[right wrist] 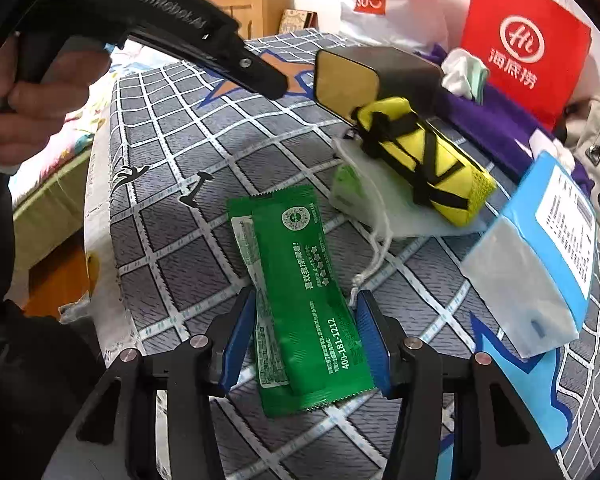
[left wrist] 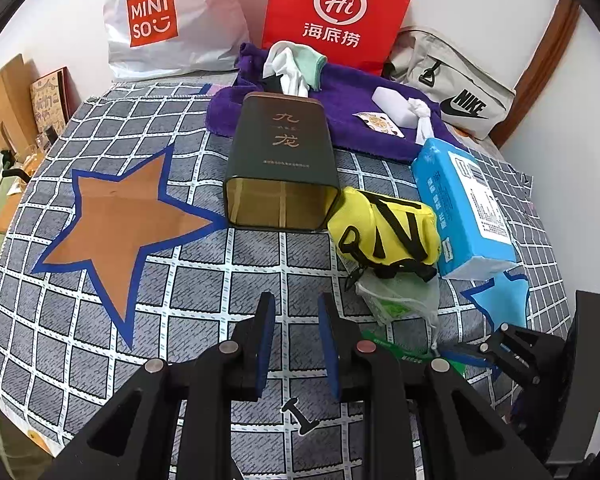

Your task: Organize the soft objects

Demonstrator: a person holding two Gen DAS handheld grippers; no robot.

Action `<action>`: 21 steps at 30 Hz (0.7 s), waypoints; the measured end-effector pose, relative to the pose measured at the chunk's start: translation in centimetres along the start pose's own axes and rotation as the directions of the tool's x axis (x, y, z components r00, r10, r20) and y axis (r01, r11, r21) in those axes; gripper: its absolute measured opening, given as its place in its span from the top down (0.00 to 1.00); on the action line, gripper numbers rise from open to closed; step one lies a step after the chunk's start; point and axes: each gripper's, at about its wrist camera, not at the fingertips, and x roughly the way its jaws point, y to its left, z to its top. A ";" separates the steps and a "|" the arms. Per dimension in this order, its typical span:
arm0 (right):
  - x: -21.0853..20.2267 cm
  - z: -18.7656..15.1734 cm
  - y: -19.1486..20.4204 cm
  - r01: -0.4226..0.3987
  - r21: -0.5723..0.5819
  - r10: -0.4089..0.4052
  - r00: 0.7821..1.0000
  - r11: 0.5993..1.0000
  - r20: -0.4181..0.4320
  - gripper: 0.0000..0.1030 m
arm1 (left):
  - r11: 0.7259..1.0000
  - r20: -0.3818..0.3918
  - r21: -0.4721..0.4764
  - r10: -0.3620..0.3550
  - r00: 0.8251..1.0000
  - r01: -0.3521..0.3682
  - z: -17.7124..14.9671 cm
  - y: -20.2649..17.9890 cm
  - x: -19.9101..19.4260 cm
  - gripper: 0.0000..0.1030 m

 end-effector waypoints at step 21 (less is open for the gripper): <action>-6.4 -8.3 -6.6 0.165 0.337 -0.166 0.986 0.927 -0.027 0.67 | 0.992 0.059 -0.054 -0.113 0.992 0.117 2.9 -3.0 3.2 0.79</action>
